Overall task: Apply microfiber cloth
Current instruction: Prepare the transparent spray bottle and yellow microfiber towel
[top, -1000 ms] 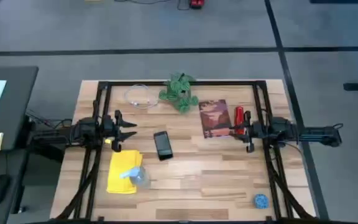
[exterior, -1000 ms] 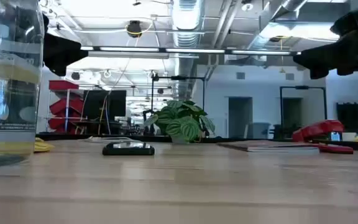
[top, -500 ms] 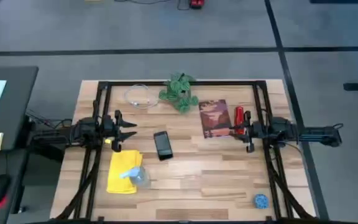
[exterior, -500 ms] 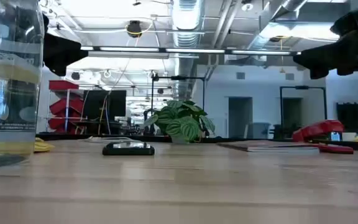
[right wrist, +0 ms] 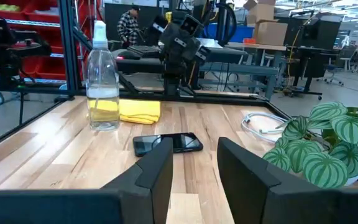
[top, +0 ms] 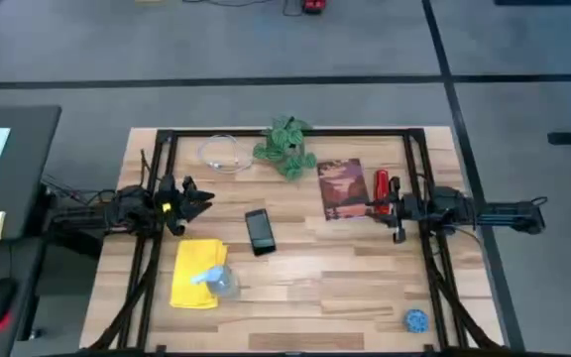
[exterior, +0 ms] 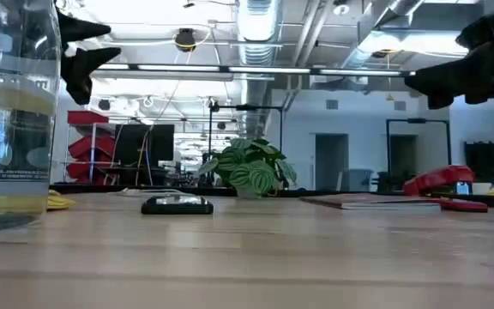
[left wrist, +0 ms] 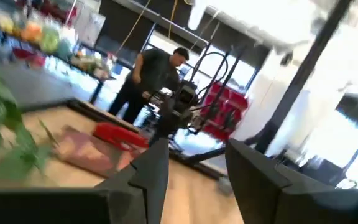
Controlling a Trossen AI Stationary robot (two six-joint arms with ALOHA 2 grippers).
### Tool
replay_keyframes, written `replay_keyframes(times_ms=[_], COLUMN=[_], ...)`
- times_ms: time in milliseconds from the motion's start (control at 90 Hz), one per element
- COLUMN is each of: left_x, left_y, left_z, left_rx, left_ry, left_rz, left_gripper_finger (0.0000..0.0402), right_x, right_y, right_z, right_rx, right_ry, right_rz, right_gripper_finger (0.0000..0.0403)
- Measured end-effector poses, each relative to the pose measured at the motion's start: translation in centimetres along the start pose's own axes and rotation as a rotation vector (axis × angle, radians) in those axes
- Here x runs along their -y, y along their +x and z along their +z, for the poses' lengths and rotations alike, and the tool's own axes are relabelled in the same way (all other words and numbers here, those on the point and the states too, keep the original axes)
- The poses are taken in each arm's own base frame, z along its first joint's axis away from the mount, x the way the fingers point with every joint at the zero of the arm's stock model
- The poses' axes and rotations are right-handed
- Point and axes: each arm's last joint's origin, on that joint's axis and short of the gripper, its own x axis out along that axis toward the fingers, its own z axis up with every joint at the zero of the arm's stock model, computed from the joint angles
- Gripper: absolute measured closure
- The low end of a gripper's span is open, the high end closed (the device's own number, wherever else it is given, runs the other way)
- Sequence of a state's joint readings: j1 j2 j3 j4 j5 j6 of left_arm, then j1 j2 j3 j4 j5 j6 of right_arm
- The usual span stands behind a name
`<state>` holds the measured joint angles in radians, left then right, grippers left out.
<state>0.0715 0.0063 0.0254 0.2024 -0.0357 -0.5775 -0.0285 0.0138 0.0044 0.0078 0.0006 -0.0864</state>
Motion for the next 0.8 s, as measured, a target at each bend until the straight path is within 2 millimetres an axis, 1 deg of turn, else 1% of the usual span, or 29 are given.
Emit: replay_keyframes(times_ms=[100, 289, 378, 444, 522, 611, 711, 800], left_x=[0.5, 0.6, 0.6, 1.0, 2.8, 5.0, 7.7, 9.8], left_y=[0.0, -0.1, -0.1, -0.1, 0.0, 0.4, 1.7, 3.7], left_z=[0.7, 1.1, 1.1, 1.5, 3.6, 6.5, 10.0, 12.6], left_rx=[0.060, 0.097, 0.103, 0.086, 0.030, -0.089, -0.277, -0.445], left_ry=[-0.124, -0.314, -0.335, -0.284, -0.218, -0.132, 0.017, 0.077], left_rz=[-0.038, -0.054, -0.048, -0.079, -0.139, -0.094, -0.018, 0.051], left_gripper_finger=[0.0267, 0.0267, 0.0267, 0.0267, 0.0267, 0.0269, 0.0273, 0.0276], right_x=[0.0, 0.0, 0.0, 0.0, 0.0, 0.0, 0.0, 0.0], right_y=[0.0, 0.0, 0.0, 0.0, 0.0, 0.0, 0.0, 0.0], right_z=[0.0, 0.0, 0.0, 0.0, 0.0, 0.0, 0.0, 0.0], right_rx=[0.000, 0.000, 0.000, 0.001, 0.000, 0.000, 0.000, 0.000], right_ry=[0.000, 0.000, 0.000, 0.000, 0.000, 0.000, 0.000, 0.000], right_rz=[0.000, 0.000, 0.000, 0.000, 0.000, 0.000, 0.000, 0.000], right_gripper_finger=[0.0290, 0.0290, 0.0290, 0.0290, 0.0290, 0.0290, 0.0290, 0.0290])
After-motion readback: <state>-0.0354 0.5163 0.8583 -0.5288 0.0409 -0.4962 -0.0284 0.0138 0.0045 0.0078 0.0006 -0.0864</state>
